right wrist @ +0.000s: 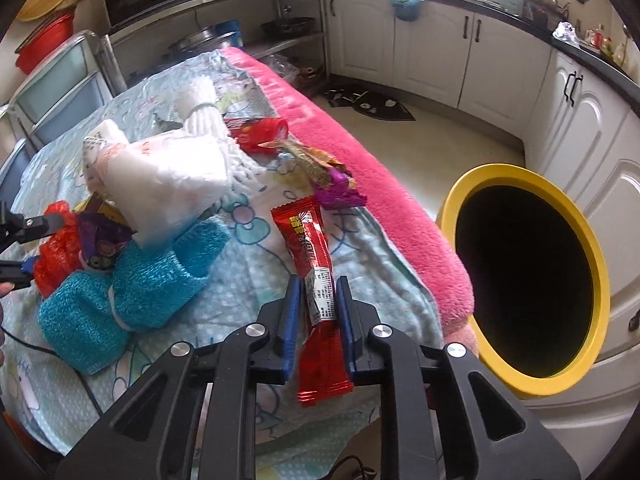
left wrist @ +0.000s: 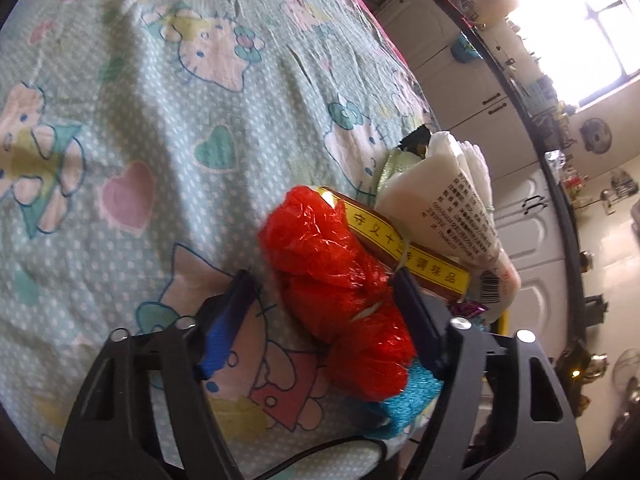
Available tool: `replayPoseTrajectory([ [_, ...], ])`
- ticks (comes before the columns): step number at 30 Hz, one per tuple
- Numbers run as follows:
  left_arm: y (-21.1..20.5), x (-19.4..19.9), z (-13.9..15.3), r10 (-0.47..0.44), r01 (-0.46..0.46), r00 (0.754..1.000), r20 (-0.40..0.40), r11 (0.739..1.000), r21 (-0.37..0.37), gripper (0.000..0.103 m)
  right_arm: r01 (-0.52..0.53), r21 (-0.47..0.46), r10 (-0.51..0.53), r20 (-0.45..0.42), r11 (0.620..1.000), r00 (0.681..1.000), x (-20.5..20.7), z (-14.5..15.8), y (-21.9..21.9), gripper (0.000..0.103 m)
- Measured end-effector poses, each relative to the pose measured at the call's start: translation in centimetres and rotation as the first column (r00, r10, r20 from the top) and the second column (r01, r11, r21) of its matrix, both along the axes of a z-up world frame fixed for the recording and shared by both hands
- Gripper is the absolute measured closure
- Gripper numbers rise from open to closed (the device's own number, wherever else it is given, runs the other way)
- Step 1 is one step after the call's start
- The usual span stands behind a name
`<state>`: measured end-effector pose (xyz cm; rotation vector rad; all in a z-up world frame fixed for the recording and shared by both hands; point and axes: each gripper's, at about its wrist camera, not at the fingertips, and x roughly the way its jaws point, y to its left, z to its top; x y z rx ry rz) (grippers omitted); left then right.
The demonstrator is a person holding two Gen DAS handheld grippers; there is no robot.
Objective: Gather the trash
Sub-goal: 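Grasp the red candy wrapper with the right tool while the left tool grasps the red plastic bag, then carry both items over the yellow bin and open both tools to drop them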
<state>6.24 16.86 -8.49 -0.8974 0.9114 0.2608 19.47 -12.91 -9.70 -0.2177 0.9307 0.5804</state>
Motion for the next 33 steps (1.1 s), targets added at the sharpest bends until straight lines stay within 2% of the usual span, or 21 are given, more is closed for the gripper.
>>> replayPoseTrajectory([
  [2, 0.1, 0.0, -0.1, -0.006, 0.006, 1.0, 0.014, 1.0, -0.02, 0.058, -0.005, 0.009, 0.005, -0.003, 1.0, 1.0, 0.0, 0.1, -0.1, 0.089],
  [5, 0.1, -0.1, 0.0, -0.012, 0.012, 1.0, 0.027, 1.0, -0.015, 0.066, -0.008, 0.026, 0.008, -0.005, 1.0, 1.0, -0.1, 0.3, -0.4, 0.09],
  [8, 0.3, -0.4, 0.3, -0.014, 0.015, 0.999, 0.045, 1.0, -0.019, 0.071, -0.012, 0.033, 0.012, 0.002, 0.999, 1.0, -0.4, 0.7, -0.6, 0.09],
  [18, 0.5, -2.2, 2.1, -0.037, 0.039, 0.994, 0.105, 0.999, -0.021, 0.073, -0.013, 0.065, 0.011, 0.039, 0.998, 0.999, -1.3, 2.5, -1.7, 0.09],
  [26, 0.7, -3.9, 3.6, -0.073, 0.073, 0.987, 0.14, 0.997, 0.006, 0.076, -0.009, 0.078, 0.005, 0.058, 0.997, 0.998, -2.3, 3.4, -1.9, 0.09],
  [33, -1.2, -3.3, 7.4, -0.148, 0.132, 0.965, 0.214, 0.987, 0.09, 0.077, -0.019, 0.123, 0.006, 0.102, 0.992, 0.995, -2.9, 6.2, -2.6, 0.09],
])
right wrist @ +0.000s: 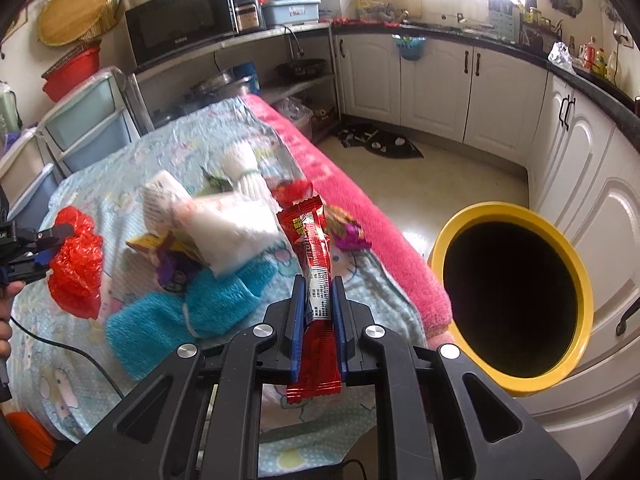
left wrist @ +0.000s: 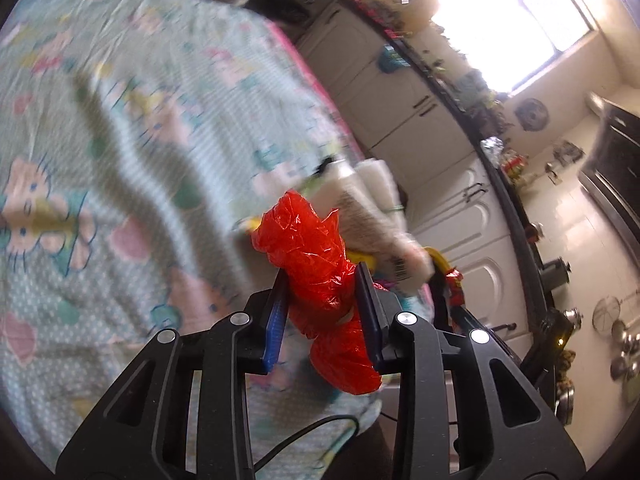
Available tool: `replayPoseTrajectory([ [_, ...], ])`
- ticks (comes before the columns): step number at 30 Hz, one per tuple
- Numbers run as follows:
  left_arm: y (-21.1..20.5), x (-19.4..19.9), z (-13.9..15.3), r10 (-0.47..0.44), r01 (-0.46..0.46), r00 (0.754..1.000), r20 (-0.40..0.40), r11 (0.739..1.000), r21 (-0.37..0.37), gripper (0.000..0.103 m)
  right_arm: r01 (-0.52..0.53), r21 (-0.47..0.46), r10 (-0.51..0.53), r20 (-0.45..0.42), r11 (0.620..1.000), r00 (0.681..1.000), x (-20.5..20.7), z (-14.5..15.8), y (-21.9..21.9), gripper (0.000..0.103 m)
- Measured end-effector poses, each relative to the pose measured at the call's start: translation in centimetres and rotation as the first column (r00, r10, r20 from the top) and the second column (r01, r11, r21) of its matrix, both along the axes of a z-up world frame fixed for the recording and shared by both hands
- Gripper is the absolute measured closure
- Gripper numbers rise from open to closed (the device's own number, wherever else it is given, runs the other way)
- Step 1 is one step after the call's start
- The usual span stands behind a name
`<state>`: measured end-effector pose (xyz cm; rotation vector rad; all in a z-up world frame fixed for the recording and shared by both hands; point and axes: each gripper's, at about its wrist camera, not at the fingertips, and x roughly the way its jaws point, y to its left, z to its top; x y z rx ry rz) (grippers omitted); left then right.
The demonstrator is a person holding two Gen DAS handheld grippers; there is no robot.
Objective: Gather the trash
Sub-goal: 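Carry both items over the yellow bin and open both tools to drop them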
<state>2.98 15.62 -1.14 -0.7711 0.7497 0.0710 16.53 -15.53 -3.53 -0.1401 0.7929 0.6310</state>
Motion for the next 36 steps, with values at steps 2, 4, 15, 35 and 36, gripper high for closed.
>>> replayPoseTrajectory([
  [2, -1.1, 0.7, 1.3, -0.029, 0.028, 0.999, 0.034, 0.999, 0.031, 0.077, 0.005, 0.015, -0.006, 0.016, 1.0, 1.0, -0.2, 0.9, -0.6, 0.09],
  [4, -2.4, 1.3, 2.5, -0.064, 0.06, 0.996, 0.065, 0.996, 0.061, 0.078, 0.015, 0.035, -0.016, 0.03, 0.999, 0.999, -0.3, 1.9, -1.4, 0.09],
  [15, -9.7, 6.7, 6.6, -0.24, 0.215, 0.958, 0.155, 0.963, 0.164, 0.078, 0.13, 0.103, -0.14, 0.092, 0.986, 0.986, 0.2, 5.3, -6.9, 0.09],
  [35, -25.4, 18.1, 6.4, -0.478, 0.41, 0.867, 0.138, 0.843, 0.348, 0.078, 0.415, 0.136, -0.427, 0.071, 0.899, 0.902, 3.9, 3.8, -17.1, 0.09],
  [36, -26.1, 18.7, 6.1, -0.486, 0.419, 0.865, 0.127, 0.837, 0.352, 0.078, 0.423, 0.131, -0.433, 0.062, 0.896, 0.899, 4.3, 3.3, -17.4, 0.09],
])
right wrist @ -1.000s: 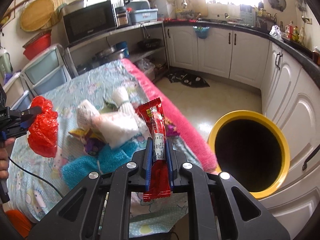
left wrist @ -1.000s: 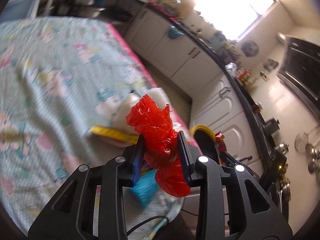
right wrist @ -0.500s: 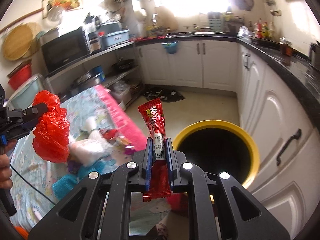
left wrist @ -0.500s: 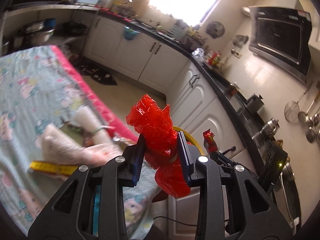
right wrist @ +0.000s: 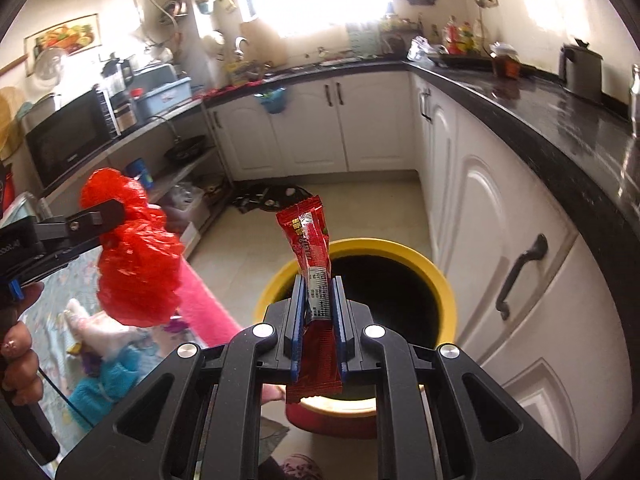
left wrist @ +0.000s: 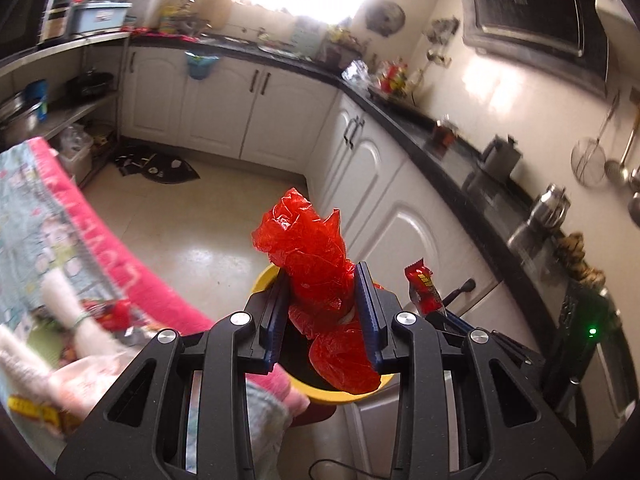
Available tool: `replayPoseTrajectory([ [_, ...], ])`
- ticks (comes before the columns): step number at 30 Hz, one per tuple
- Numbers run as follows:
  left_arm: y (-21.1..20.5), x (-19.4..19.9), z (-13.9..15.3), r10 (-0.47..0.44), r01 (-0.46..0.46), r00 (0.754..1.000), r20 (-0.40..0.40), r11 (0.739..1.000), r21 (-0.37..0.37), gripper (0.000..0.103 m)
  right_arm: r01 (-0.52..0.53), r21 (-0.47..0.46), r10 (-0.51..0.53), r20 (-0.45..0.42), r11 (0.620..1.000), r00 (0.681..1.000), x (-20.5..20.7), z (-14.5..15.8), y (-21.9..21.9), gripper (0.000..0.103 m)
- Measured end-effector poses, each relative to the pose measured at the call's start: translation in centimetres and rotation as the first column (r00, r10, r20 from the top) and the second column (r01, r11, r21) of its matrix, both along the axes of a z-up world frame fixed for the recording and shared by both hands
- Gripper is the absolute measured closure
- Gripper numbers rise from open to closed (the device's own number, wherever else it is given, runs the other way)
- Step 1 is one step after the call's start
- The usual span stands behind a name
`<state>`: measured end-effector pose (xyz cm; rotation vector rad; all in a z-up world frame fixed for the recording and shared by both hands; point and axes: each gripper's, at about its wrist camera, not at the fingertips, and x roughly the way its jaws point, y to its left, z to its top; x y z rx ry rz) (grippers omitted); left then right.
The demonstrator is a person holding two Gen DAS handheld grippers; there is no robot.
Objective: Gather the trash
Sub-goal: 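Carry both items over the yellow bin and open both tools to drop them, then move both tools back over the trash pile on the bed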
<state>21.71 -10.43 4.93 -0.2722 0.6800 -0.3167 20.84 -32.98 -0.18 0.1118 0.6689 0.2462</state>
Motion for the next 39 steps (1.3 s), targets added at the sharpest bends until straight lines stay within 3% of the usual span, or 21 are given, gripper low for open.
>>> replayPoseTrajectory([
  [7, -3.4, 4.8, -4.1, -0.044, 0.048, 0.995, -0.093, 0.998, 0.045, 0.077, 0.021, 0.006, -0.02, -0.078, 1.0, 0.997, 3.1, -2.7, -1.1, 0.09],
  [17, -4.9, 7.8, -8.0, -0.075, 0.09, 0.981, -0.176, 0.993, 0.077, 0.07, 0.039, 0.022, -0.034, -0.173, 0.999, 0.984, 6.9, -6.4, -2.1, 0.087],
  [24, -4.0, 7.9, -9.2, -0.057, 0.074, 0.977, -0.204, 0.994, 0.079, 0.048, 0.042, 0.009, -0.04, -0.179, 0.999, 0.983, 7.6, -7.2, -2.2, 0.063],
  [27, -3.6, 7.3, -9.1, -0.054, 0.071, 0.979, -0.195, 0.994, 0.079, 0.034, 0.049, -0.002, -0.049, -0.164, 0.999, 0.985, 7.2, -7.0, -2.2, 0.053],
  [29, -3.4, 6.7, -8.7, -0.047, 0.063, 0.982, -0.181, 0.994, 0.085, 0.018, 0.059, -0.01, -0.06, -0.149, 0.998, 0.987, 6.8, -6.8, -2.3, 0.048],
  [31, -3.2, 6.0, -8.1, -0.041, 0.056, 0.985, -0.166, 0.995, 0.085, 0.012, 0.069, -0.015, -0.071, -0.131, 0.997, 0.989, 6.3, -6.4, -2.3, 0.044],
  [39, -2.3, 2.6, -5.4, -0.003, 0.012, 0.996, -0.094, 0.995, 0.099, 0.011, 0.093, -0.033, -0.094, -0.035, 0.995, 0.995, 4.3, -3.7, -2.3, 0.028],
])
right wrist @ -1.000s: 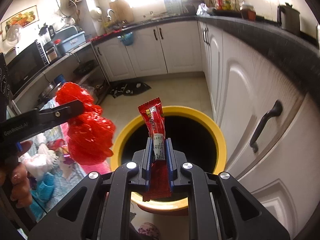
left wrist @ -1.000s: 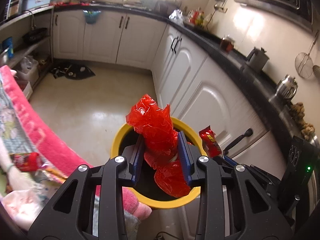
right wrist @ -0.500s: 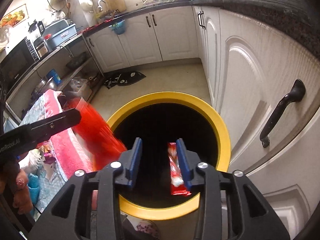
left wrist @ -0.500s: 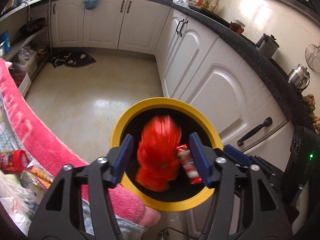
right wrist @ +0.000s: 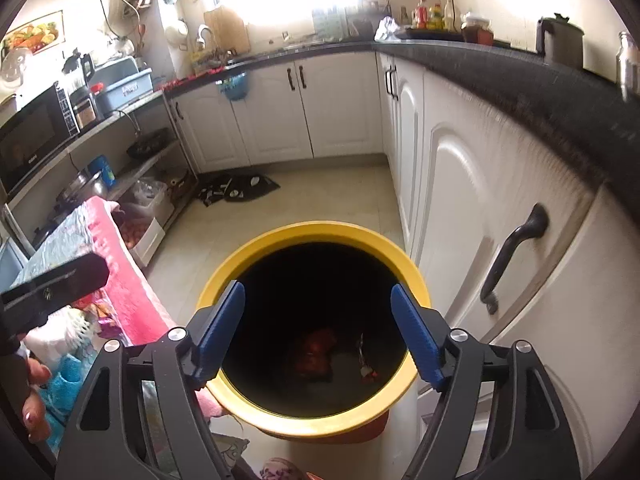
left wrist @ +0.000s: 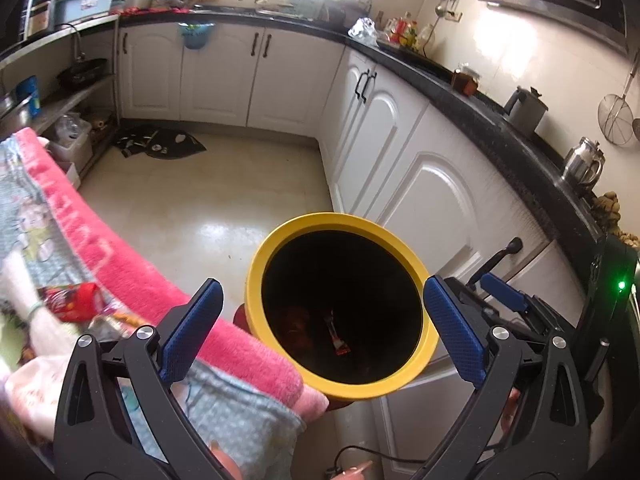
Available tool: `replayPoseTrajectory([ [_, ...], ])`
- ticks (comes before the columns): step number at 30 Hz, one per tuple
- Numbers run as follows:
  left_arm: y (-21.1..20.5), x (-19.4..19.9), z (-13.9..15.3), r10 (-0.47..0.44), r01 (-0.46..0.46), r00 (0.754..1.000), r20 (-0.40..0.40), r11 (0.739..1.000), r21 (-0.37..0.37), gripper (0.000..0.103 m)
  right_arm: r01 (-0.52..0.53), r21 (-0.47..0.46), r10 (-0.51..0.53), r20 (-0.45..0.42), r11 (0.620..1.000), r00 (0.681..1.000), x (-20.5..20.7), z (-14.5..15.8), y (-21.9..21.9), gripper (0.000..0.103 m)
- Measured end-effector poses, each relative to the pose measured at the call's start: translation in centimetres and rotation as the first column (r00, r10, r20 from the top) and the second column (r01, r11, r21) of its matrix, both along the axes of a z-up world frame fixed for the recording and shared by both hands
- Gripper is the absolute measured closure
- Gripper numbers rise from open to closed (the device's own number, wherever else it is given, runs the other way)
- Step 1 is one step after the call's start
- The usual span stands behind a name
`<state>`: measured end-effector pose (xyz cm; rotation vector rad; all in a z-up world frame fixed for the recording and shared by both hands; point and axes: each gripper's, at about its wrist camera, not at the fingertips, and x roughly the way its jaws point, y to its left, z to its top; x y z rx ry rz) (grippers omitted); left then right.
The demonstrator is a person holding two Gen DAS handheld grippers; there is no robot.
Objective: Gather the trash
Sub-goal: 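Move both tools back over the trash pile on the bed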
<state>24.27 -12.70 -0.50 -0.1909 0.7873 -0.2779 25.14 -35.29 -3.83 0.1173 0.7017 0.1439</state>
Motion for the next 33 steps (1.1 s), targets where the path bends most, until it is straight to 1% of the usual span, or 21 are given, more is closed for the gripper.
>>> replayPoseTrajectory([
  [4, 0.9, -2.2, 0.8, 0.043, -0.042, 0.999, 0.017, 0.999, -0.012, 0.011, 0.001, 0.001, -0.001, 0.038, 1.0, 0.999, -1.2, 1.3, 0.1, 0.024],
  [11, 2.8, -5.6, 1.7, 0.09, -0.089, 0.995, 0.033, 0.996, -0.03, 0.011, -0.024, 0.009, 0.023, 0.077, 1.0, 0.997, -2.8, 2.8, 0.8, 0.024],
  [13, 3.7, -6.5, 2.0, 0.103, -0.101, 0.994, 0.039, 0.994, -0.043, 0.011, -0.034, 0.012, 0.033, 0.083, 0.999, 0.996, -3.1, 3.1, 1.3, 0.024],
  [17, 5.0, -8.0, 2.4, 0.131, -0.129, 0.99, 0.052, 0.991, -0.041, 0.011, -0.058, 0.008, 0.057, 0.093, 0.998, 0.994, -3.7, 3.6, 2.2, 0.023],
  [21, 6.5, -9.4, 2.9, 0.165, -0.163, 0.984, 0.061, 0.986, -0.043, 0.011, -0.086, 0.011, 0.085, 0.103, 0.996, 0.991, -4.5, 4.2, 3.4, 0.02],
  [24, 7.7, -10.2, 3.1, 0.188, -0.186, 0.98, 0.071, 0.982, -0.034, 0.011, -0.11, 0.007, 0.109, 0.111, 0.994, 0.988, -5.0, 4.5, 4.1, 0.02],
  [30, 10.5, -11.6, 2.9, 0.247, -0.246, 0.967, 0.067, 0.969, -0.024, 0.011, -0.17, 0.003, 0.168, 0.115, 0.985, 0.979, -5.8, 5.0, 6.5, 0.02],
  [33, 12.0, -12.2, 2.9, 0.279, -0.277, 0.959, 0.059, 0.96, -0.032, 0.011, -0.205, 0.012, 0.203, 0.107, 0.979, 0.973, -6.0, 5.0, 7.9, 0.019],
])
